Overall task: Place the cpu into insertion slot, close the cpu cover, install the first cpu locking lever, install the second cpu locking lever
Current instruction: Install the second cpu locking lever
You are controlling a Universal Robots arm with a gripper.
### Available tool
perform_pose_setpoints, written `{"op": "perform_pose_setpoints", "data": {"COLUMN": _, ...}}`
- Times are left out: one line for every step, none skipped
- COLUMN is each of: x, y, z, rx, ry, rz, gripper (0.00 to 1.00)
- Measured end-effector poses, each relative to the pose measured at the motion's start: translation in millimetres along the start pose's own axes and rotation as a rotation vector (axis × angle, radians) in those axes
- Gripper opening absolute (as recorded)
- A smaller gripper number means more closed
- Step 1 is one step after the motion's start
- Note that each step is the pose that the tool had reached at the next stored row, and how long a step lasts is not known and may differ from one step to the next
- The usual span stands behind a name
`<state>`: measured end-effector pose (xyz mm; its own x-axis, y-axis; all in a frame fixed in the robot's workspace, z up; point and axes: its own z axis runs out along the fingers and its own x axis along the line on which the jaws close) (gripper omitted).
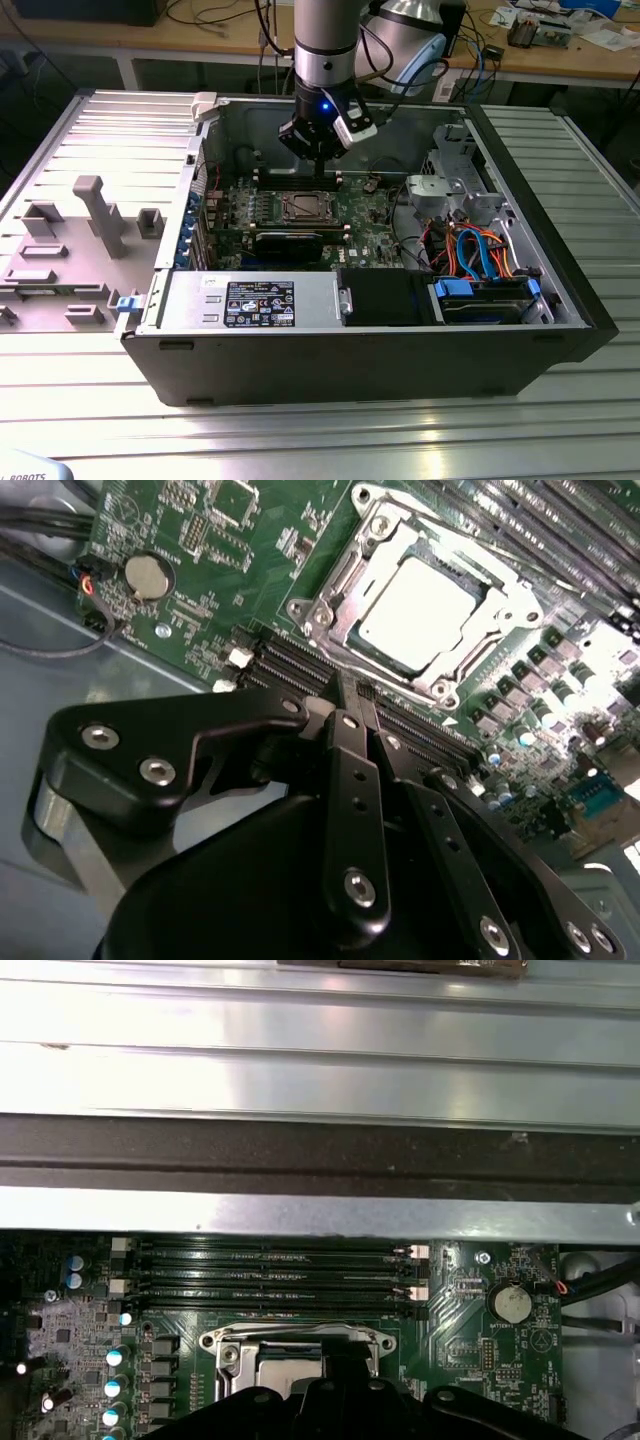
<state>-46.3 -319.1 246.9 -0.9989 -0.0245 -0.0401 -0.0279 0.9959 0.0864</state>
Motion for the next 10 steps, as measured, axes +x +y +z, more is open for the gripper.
{"op": "perform_pose_setpoints", "data": {"x": 0.0, "y": -0.5, "z": -0.1, "rx": 0.0002, "ry": 0.0002, "rz": 0.000, "gripper": 0.11}}
{"op": "perform_pose_setpoints", "data": {"x": 0.1, "y": -2.0, "z": -0.1, "rx": 0.0001, "ry": 0.0001, "rz": 0.000, "gripper": 0.11}}
{"op": "perform_pose_setpoints", "data": {"x": 0.1, "y": -3.5, "z": -0.2, "rx": 0.0002, "ry": 0.0001, "rz": 0.000, "gripper": 0.11}}
{"op": "perform_pose_setpoints", "data": {"x": 0.1, "y": -4.5, "z": -0.2, "rx": 0.0001, "ry": 0.0001, "rz": 0.000, "gripper": 0.11}}
{"op": "perform_pose_setpoints", "data": {"x": 0.2, "y": -5.4, "z": -0.3, "rx": 0.0001, "ry": 0.0001, "rz": 0.000, "gripper": 0.11}}
{"op": "perform_pose_setpoints", "data": {"x": 0.2, "y": -7.2, "z": -0.4, "rx": 0.0002, "ry": 0.0002, "rz": 0.000, "gripper": 0.11}}
{"op": "perform_pose_setpoints", "data": {"x": 0.3, "y": -8.6, "z": -0.5, "rx": 0.0001, "ry": 0.0001, "rz": 0.000, "gripper": 0.11}}
{"op": "perform_pose_setpoints", "data": {"x": 0.3, "y": -9.6, "z": -0.6, "rx": 0.0001, "ry": 0.0002, "rz": 0.000, "gripper": 0.11}}
{"op": "perform_pose_setpoints", "data": {"x": 0.3, "y": -10.0, "z": -0.6, "rx": 0.0001, "ry": 0.0001, "rz": 0.000, "gripper": 0.11}}
{"op": "perform_pose_setpoints", "data": {"x": 0.3, "y": -10.4, "z": -0.7, "rx": 0.0002, "ry": 0.0001, "rz": 0.000, "gripper": 0.11}}
